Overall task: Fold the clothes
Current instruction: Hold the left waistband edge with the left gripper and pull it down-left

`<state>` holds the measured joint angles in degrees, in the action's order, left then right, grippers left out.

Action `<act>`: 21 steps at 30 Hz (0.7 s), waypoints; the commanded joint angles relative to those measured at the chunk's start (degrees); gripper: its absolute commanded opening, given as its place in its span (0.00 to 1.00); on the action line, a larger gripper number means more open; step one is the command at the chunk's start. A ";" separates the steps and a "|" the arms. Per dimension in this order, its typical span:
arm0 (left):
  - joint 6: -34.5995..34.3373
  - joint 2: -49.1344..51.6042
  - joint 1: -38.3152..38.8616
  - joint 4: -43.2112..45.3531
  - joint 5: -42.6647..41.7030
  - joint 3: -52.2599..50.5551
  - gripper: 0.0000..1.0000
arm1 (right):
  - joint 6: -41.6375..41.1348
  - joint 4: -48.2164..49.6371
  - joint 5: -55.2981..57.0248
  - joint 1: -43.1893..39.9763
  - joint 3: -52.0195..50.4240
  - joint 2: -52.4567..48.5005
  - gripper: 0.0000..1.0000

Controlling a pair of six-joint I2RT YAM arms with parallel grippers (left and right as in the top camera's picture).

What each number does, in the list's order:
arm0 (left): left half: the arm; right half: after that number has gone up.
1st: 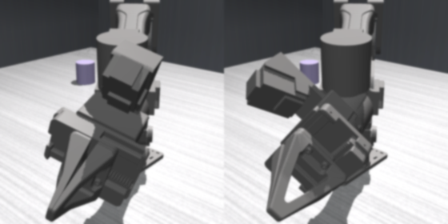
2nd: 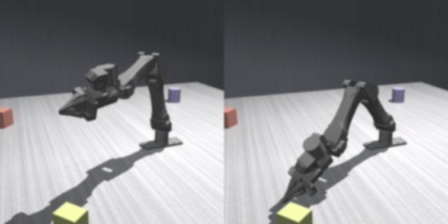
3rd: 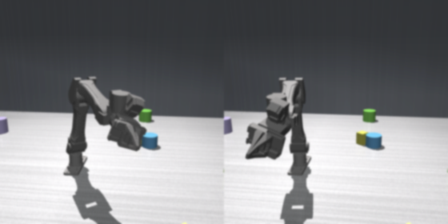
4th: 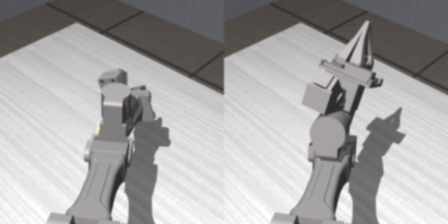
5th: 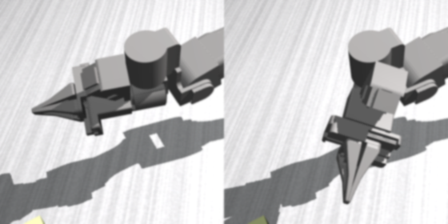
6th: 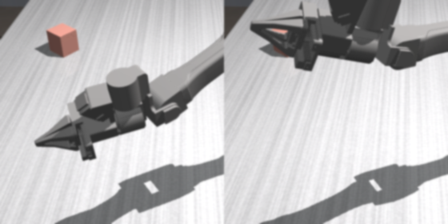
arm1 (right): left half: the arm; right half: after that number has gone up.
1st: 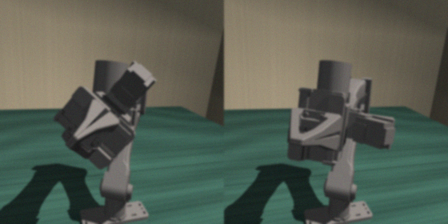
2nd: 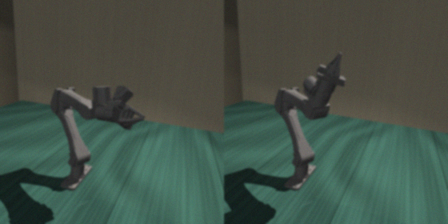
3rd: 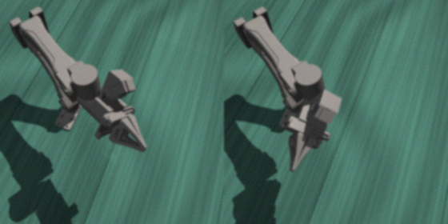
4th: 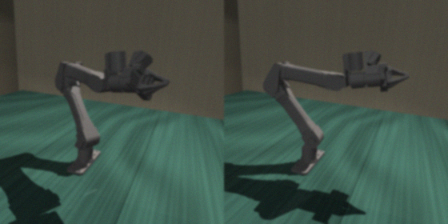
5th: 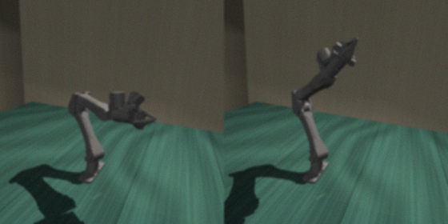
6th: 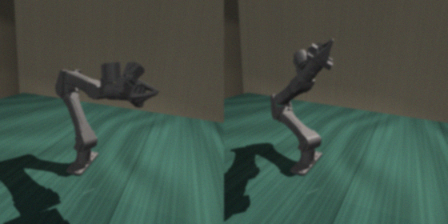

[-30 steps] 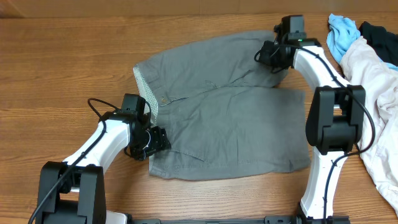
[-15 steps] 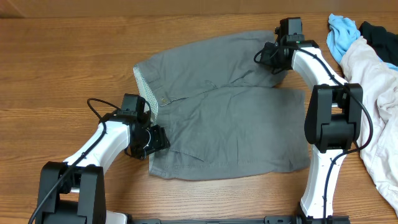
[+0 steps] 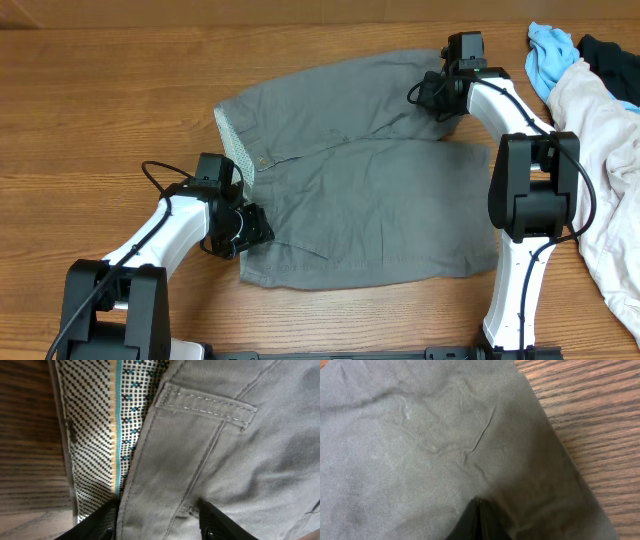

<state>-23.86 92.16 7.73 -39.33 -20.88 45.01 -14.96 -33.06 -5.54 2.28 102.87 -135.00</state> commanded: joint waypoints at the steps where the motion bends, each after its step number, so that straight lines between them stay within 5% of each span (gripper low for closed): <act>1: 0.04 0.42 -0.20 -0.81 -0.24 -1.33 0.56 | 0.20 -1.05 0.63 -0.09 -0.17 -2.40 0.04; 6: 0.09 0.42 -0.20 -1.11 -2.99 -1.33 0.27 | 0.20 -1.11 0.63 -0.09 -0.17 -2.40 0.04; 10: 0.79 0.42 -0.20 -2.10 -2.91 -1.33 0.24 | 0.20 -1.60 0.63 -0.09 -0.17 -2.40 0.04; 13: 1.68 0.42 -0.22 -3.72 -2.93 -1.29 0.04 | 0.20 -1.75 0.63 -0.09 -0.17 -2.40 0.04; 21: 3.93 0.39 -0.48 -13.70 -3.17 2.01 0.04 | 0.22 -1.92 1.05 -0.09 -0.17 -2.40 0.04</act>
<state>-22.06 92.16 7.73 -51.31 -22.90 44.95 -14.94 -33.87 -5.52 2.28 102.98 -135.00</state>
